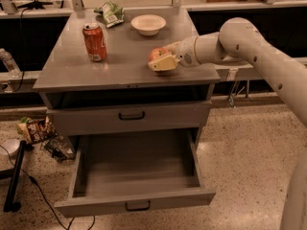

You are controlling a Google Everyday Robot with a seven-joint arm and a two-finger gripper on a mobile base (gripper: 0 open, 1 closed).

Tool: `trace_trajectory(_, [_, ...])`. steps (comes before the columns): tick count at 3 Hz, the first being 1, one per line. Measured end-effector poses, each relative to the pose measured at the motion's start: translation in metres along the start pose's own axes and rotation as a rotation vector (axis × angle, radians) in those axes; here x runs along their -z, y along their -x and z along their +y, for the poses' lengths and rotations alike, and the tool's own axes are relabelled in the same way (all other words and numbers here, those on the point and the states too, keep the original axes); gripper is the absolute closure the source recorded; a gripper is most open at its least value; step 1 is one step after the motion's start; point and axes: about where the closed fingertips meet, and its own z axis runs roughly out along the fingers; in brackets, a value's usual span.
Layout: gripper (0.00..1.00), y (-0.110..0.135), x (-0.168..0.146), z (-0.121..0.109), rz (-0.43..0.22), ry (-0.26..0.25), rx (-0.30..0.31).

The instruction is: Place apple into middle drawer

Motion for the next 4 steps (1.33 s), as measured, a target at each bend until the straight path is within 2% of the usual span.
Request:
trace_trajectory(1, [0.82, -0.007, 0.008, 0.016, -0.026, 0.054, 0.005])
trace_trajectory(2, [1.00, -0.008, 0.041, 0.055, -0.049, 0.144, 0.022])
trace_trajectory(3, [1.00, -0.016, 0.071, 0.092, -0.031, 0.198, 0.011])
trace_trajectory(4, [1.00, -0.035, 0.089, 0.133, 0.011, 0.252, 0.001])
